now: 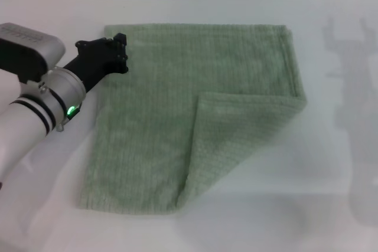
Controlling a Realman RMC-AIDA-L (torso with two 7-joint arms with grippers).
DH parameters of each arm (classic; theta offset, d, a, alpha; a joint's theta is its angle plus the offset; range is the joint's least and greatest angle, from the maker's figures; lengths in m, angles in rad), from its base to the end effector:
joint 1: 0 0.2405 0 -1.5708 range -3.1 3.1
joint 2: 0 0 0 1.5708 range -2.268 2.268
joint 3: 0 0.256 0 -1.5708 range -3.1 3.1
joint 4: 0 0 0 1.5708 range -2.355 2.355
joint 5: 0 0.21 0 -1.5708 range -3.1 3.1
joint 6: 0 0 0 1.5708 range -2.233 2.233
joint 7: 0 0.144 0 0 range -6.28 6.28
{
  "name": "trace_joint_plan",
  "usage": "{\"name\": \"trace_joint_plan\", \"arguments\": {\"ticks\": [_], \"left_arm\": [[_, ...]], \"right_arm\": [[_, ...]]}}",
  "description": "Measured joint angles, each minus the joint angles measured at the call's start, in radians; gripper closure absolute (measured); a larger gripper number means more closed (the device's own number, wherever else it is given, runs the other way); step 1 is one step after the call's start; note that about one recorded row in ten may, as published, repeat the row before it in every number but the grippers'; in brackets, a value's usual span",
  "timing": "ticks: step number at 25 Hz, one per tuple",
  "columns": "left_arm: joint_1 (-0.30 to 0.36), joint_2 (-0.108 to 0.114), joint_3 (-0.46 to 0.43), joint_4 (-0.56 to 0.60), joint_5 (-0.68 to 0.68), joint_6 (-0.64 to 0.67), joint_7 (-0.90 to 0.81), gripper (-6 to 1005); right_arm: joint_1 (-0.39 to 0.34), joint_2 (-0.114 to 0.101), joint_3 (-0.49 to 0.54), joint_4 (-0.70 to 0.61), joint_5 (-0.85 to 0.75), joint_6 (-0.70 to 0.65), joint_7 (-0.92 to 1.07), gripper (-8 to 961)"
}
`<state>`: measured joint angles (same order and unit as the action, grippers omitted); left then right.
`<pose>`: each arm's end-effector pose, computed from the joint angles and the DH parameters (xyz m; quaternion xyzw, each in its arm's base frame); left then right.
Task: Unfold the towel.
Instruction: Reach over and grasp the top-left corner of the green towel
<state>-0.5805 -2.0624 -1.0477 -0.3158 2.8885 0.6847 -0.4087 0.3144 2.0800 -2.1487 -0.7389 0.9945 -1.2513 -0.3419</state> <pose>-0.2719 0.3822 -0.0752 -0.8248 -0.2633 -0.2271 0.4460 0.2364 0.3426 0.0238 -0.5486 0.1459 0.3978 0.7208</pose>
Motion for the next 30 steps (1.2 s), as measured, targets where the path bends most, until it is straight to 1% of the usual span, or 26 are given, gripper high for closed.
{"name": "trace_joint_plan", "arguments": {"ticks": [5,6,8,13,18,25,30], "left_arm": [[-0.015,-0.001,0.005,-0.005,0.0,-0.046,-0.001,999],[-0.039,-0.003,0.01,-0.01,0.0,-0.12,-0.001,998],[-0.052,-0.004,0.012,-0.011,0.0,-0.162,-0.001,997],[-0.068,-0.005,0.026,-0.011,0.0,-0.207,-0.001,995],[-0.083,-0.005,0.026,-0.011,0.0,-0.249,-0.001,992],[-0.085,-0.005,0.025,-0.011,0.0,-0.261,-0.001,989],[-0.085,-0.005,0.025,-0.005,0.0,-0.264,-0.001,987]], "right_arm": [[0.003,-0.001,0.002,-0.001,-0.003,0.013,0.0,242],[0.004,-0.001,0.003,-0.001,-0.004,0.015,0.0,242],[0.009,-0.002,0.003,-0.001,-0.003,0.016,0.0,242],[0.014,-0.004,0.003,0.0,-0.003,0.025,0.0,242],[0.018,-0.005,0.004,-0.001,-0.004,0.036,-0.003,243],[0.028,-0.006,0.006,0.003,-0.004,0.046,-0.005,243],[0.034,-0.006,0.018,-0.001,-0.004,0.082,-0.008,242]]}}
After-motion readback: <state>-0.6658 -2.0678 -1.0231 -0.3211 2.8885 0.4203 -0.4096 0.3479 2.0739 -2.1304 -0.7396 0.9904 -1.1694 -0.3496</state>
